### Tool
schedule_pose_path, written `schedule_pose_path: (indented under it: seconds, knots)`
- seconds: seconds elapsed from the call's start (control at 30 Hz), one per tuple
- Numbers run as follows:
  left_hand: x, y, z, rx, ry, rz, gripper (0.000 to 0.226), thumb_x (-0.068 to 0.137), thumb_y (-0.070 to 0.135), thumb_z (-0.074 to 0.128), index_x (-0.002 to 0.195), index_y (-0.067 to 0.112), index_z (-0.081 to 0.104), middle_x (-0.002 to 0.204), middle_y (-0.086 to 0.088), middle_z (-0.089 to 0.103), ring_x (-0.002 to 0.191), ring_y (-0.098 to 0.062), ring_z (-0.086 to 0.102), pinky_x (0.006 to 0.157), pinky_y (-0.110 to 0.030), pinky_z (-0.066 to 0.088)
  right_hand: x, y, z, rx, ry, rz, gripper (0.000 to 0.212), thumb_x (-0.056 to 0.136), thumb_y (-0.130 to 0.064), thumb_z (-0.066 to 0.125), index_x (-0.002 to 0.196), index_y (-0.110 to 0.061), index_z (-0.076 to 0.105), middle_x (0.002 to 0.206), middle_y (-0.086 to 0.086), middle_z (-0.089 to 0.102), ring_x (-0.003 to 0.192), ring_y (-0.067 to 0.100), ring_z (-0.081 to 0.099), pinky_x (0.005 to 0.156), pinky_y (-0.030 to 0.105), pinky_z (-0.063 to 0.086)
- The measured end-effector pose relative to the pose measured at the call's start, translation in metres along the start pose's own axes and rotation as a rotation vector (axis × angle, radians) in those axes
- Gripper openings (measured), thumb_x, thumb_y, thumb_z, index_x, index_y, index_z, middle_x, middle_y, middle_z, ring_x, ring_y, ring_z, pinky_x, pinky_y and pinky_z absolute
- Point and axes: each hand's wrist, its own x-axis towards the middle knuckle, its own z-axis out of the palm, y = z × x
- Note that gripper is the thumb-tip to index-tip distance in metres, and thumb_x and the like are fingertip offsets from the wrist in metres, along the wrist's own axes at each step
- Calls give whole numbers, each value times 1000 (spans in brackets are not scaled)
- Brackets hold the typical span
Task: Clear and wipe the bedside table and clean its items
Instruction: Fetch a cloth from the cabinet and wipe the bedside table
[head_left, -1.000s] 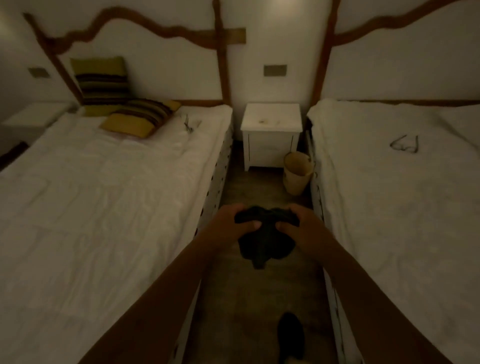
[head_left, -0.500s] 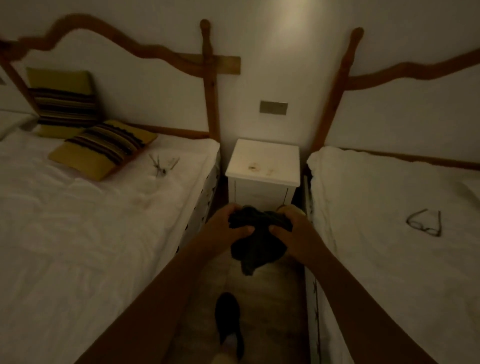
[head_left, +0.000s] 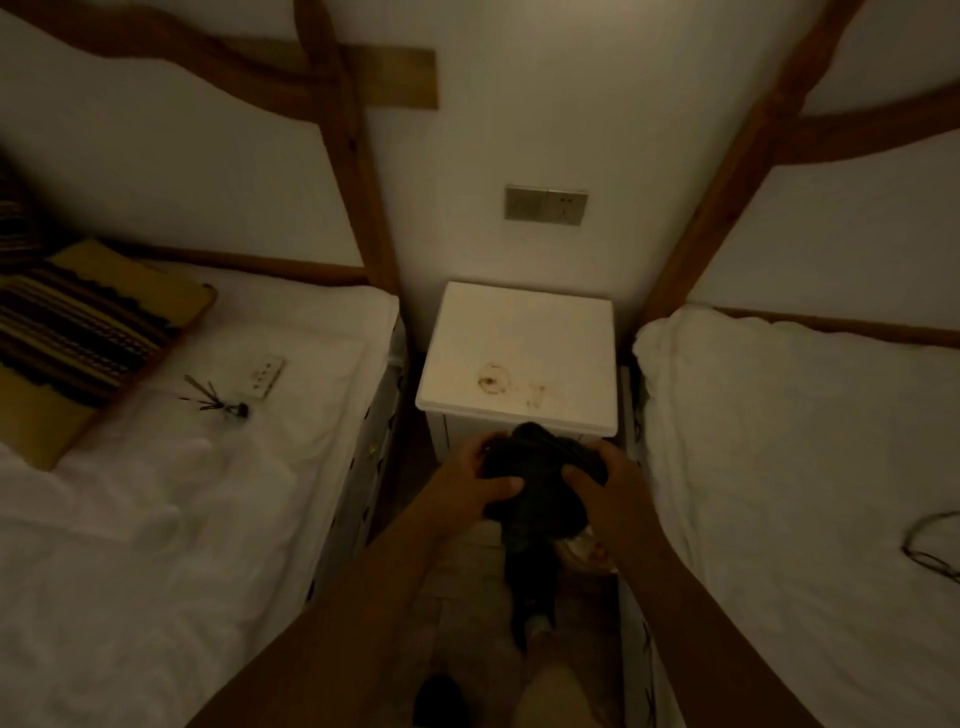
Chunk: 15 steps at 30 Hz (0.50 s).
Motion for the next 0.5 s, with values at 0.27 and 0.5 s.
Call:
schedule_pose_path:
  seconds: [0.27, 0.5]
  knots:
    - [204, -20, -39, 159, 190, -10, 63, 85, -6, 64, 137, 22, 41, 128, -8, 50, 105, -8, 56, 75, -15, 55, 215, 46, 59, 147, -130, 66, 19, 90, -10, 61, 106, -18, 57, 96, -2, 62, 93, 20, 62, 76, 29, 52]
    - [316, -58, -96, 178, 400, -16, 62, 85, 0, 65, 137, 26, 43, 117, 7, 56, 107, -4, 56, 78, -13, 53, 337, 73, 135, 128, -181, 66, 21, 90, -7, 59, 106, -20, 59, 92, -14, 62, 79, -9, 59, 64, 3, 44]
